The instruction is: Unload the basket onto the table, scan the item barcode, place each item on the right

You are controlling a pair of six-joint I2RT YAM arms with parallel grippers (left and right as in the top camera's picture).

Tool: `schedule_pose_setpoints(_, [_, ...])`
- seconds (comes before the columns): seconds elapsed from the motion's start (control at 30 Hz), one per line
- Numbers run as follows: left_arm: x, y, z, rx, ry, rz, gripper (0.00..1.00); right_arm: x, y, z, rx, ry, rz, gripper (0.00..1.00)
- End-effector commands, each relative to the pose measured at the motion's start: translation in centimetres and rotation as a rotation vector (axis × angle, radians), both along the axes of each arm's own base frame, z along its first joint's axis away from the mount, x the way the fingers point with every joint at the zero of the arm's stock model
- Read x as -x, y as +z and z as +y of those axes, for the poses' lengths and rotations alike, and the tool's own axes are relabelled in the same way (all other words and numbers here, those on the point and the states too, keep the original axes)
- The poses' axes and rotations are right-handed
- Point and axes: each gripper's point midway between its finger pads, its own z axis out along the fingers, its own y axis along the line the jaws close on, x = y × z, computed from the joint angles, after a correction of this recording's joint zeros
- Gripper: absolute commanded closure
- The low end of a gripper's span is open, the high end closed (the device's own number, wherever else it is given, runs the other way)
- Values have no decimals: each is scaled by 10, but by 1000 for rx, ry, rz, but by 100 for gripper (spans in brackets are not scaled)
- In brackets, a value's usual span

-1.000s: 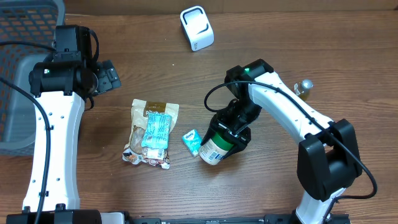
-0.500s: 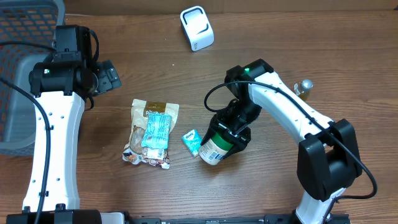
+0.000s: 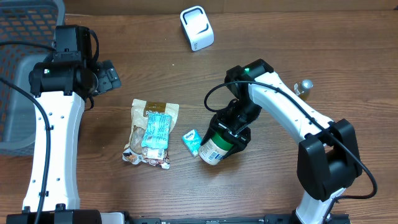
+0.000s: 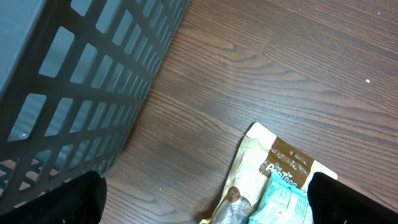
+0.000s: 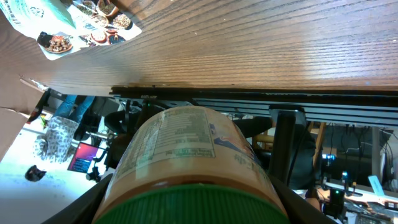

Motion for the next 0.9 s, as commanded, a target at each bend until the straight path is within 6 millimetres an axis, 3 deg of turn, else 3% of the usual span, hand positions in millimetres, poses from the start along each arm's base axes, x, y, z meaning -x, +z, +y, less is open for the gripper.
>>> schedule_pose_setpoints(0.0, [0, 5, 3, -18, -3, -11, 1, -3, 18, 7, -55, -6, -38, 52])
schedule_pose_setpoints(0.3, [0, 5, 3, -18, -3, -11, 0, -5, 16, 6, -52, -1, -54, 51])
schedule_pose_setpoints(0.57, [0, 5, 3, -18, -3, -11, 1, -14, 2, -3, 16, 32, -131, 51])
schedule_pose_setpoints(0.7, [0, 5, 3, -18, -3, -11, 0, -29, -11, -10, 72, 59, -231, 51])
schedule_pose_setpoints(0.87, [0, 5, 3, -18, -3, -11, 0, -64, -31, -22, 175, 91, -423, 51])
